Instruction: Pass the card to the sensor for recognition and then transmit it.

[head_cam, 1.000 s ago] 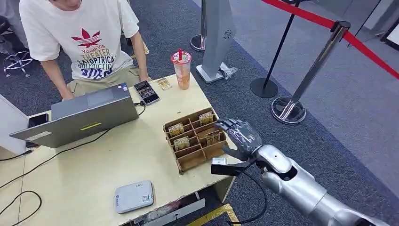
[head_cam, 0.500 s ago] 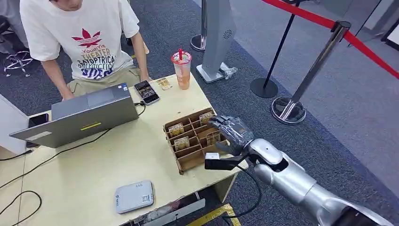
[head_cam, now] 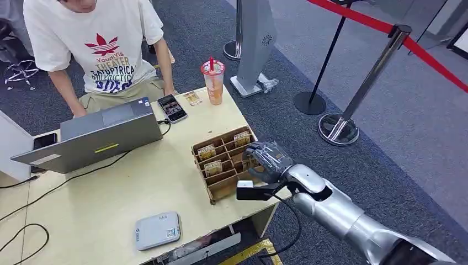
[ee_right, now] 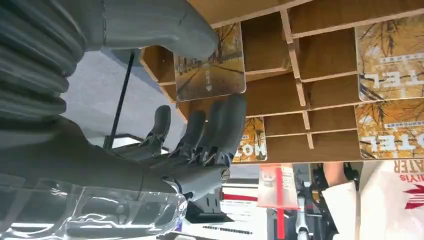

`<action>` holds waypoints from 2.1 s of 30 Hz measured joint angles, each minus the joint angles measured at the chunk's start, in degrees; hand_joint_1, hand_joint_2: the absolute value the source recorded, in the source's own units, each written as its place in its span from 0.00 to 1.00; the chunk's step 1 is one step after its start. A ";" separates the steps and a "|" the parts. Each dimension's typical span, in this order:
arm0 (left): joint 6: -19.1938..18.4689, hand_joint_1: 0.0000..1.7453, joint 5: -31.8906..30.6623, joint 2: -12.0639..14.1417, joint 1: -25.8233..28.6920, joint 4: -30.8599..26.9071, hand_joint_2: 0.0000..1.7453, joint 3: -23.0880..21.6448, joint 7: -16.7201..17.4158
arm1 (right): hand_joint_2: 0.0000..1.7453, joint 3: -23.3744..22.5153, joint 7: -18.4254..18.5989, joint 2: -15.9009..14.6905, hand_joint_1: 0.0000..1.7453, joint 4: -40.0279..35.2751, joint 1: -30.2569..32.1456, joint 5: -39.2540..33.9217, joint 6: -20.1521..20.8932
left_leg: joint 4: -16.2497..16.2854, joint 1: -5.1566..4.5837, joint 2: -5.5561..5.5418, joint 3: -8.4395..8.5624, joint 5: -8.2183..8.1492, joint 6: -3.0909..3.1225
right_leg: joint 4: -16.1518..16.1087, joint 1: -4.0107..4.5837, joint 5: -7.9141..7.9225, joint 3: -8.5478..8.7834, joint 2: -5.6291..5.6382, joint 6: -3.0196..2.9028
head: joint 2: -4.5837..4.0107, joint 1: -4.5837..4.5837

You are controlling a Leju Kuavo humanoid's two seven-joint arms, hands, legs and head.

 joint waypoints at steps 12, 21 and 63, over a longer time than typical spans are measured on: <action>-0.37 0.00 0.02 0.59 0.17 0.00 0.00 0.00 0.42 | 1.00 0.11 -1.03 0.00 0.46 1.97 -1.12 -1.09 -0.02 | 0.00 0.00 0.00 -0.01 0.00 0.00 | 0.00 0.00 0.00 0.00 0.00 0.00 | 0.00 0.00; -0.63 0.00 -0.02 0.90 0.25 0.00 0.00 0.00 0.42 | 1.00 0.17 -1.18 -0.09 0.50 2.75 -1.84 -1.88 -0.42 | 0.00 0.00 0.00 -0.01 0.00 0.00 | 0.00 0.00 0.00 0.00 0.00 0.00 | 0.00 0.00; -1.44 0.00 -0.81 1.33 0.57 0.00 0.00 0.00 -0.37 | 1.00 0.83 0.94 -7.26 0.43 -1.95 1.71 -3.76 0.20 | 0.01 -0.01 0.00 -0.01 -0.01 0.02 | 0.00 -0.01 0.00 0.00 0.01 0.00 | 0.00 0.00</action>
